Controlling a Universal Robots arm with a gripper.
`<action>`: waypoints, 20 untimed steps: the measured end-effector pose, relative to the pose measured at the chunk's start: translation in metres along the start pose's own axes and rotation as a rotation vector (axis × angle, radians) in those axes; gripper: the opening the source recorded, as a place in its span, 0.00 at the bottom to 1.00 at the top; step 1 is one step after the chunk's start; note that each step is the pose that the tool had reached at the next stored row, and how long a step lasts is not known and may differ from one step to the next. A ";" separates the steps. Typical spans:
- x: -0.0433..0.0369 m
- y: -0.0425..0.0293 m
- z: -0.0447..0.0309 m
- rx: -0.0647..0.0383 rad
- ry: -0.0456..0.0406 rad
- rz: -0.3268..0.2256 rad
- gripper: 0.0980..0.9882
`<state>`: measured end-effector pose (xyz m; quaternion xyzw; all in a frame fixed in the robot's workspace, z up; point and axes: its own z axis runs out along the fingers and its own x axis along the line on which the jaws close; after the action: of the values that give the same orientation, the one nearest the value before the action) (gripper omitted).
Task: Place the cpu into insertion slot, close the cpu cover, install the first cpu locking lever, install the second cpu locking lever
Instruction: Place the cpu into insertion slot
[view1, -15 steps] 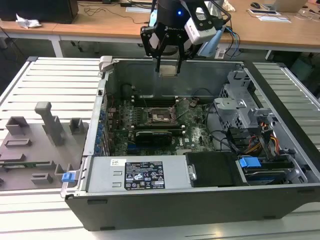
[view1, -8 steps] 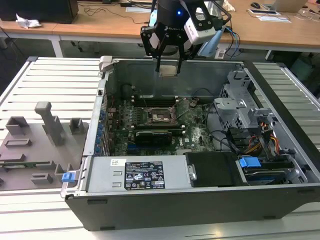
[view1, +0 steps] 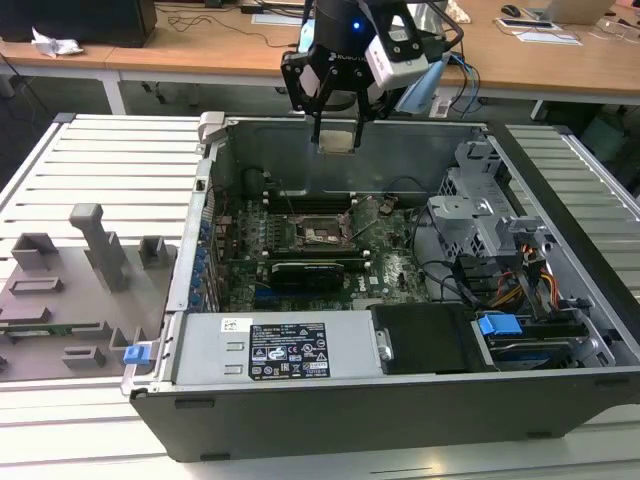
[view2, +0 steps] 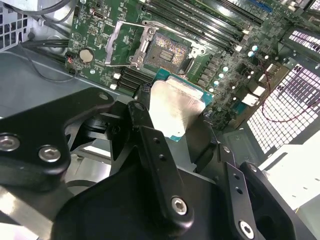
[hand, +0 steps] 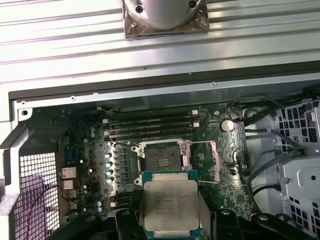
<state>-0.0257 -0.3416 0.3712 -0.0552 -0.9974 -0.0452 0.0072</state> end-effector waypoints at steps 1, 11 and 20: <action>0.0000 0.0000 0.0000 0.000 -0.0002 0.002 0.48; 0.0000 0.0000 0.0000 -0.001 -0.0036 0.040 0.48; 0.0000 0.0000 0.0002 -0.002 -0.0092 0.103 0.48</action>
<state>-0.0256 -0.3416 0.3711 -0.1065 -0.9933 -0.0455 0.0048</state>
